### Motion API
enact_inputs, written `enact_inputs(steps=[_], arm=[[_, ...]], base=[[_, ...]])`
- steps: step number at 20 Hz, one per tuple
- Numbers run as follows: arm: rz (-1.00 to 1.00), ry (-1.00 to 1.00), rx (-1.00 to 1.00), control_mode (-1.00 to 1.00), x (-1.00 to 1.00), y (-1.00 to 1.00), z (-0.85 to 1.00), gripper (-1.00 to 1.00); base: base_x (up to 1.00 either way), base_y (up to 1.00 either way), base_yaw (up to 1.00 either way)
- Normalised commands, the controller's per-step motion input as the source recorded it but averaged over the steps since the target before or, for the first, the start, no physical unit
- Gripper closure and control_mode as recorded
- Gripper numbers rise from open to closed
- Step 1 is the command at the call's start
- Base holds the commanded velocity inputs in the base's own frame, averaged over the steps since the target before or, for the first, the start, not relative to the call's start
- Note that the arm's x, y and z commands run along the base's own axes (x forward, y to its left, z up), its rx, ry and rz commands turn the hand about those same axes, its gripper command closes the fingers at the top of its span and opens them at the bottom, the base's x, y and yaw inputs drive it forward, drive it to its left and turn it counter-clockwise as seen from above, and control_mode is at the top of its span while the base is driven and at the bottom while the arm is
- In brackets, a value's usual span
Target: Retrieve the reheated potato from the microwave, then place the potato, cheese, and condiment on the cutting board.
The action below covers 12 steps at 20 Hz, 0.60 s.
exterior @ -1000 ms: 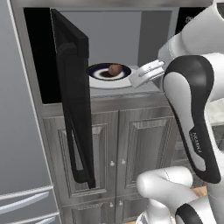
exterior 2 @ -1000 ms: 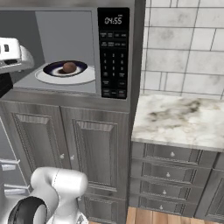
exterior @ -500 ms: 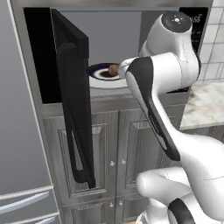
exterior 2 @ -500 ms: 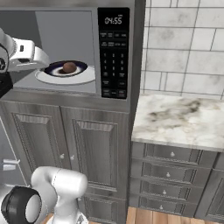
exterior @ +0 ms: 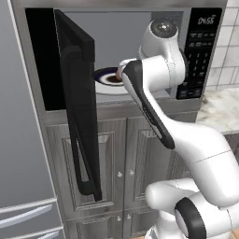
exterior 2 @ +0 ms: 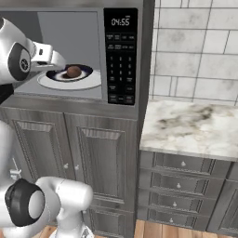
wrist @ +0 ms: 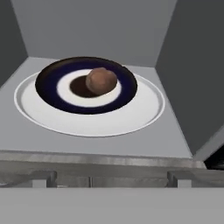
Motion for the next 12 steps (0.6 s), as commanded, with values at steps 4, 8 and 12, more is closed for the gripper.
enact_inputs(steps=[4, 8, 12], arm=[[0.0, 0.0, 0.0, -1.0, 0.74, 0.05, -0.01, -1.0], [-0.01, 0.0, 0.0, -1.0, 0.67, 0.1, -0.2, -1.0], [-0.01, 0.0, 0.0, -1.0, 0.66, 0.13, -0.31, -1.0]], base=[[0.0, 0.0, 0.0], [0.0, 0.0, 0.0], [0.0, 0.0, 0.0]])
